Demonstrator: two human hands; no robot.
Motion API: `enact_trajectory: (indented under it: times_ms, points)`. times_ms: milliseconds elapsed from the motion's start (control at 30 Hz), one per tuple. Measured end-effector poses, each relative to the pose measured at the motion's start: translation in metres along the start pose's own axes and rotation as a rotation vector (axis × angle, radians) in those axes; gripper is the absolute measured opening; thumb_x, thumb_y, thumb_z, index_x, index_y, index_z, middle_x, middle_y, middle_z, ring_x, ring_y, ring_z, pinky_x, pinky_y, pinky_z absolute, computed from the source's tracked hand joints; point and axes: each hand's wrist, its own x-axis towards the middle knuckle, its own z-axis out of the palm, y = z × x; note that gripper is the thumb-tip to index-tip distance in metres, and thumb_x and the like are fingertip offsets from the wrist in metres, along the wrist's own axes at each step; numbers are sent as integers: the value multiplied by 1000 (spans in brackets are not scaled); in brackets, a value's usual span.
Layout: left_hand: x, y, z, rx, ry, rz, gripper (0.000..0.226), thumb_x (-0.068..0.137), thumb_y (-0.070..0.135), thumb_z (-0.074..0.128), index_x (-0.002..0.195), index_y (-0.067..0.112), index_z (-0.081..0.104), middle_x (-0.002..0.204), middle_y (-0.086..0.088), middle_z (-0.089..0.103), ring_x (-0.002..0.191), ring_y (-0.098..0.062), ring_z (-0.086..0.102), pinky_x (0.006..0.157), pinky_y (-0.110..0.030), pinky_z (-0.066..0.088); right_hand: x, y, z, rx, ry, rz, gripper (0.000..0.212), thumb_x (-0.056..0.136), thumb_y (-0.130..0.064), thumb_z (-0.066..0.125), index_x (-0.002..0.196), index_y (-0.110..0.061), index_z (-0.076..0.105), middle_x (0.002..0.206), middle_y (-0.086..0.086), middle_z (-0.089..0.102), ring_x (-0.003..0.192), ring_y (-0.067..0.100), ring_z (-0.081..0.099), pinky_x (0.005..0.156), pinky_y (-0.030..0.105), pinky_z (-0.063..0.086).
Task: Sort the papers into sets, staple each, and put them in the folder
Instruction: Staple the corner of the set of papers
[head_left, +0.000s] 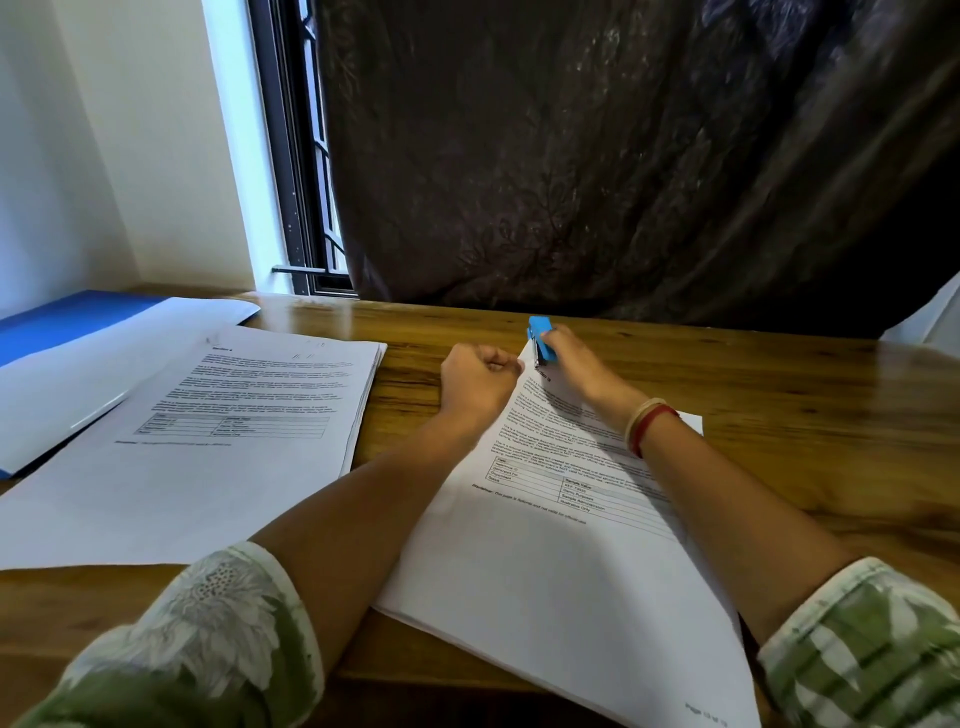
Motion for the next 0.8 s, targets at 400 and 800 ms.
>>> enact_trajectory:
  times_ms: [400, 800]
  points:
    - [3, -4, -2, -125, -33, -104, 4, 83, 9, 72, 85, 7, 74, 86, -10, 73, 82, -23, 71, 78, -44, 59, 2, 7, -11, 66, -56, 22, 43, 94, -46, 55, 101, -5, 67, 91, 10, 66, 80, 23, 55, 72, 33, 41]
    - [2, 1, -9, -214, -115, -198, 9, 86, 9, 69, 88, 1, 71, 87, -13, 74, 76, -24, 73, 66, -33, 60, 2, 7, -9, 119, -67, 12, 43, 93, -38, 59, 109, 0, 66, 100, 17, 69, 82, 22, 60, 78, 34, 47]
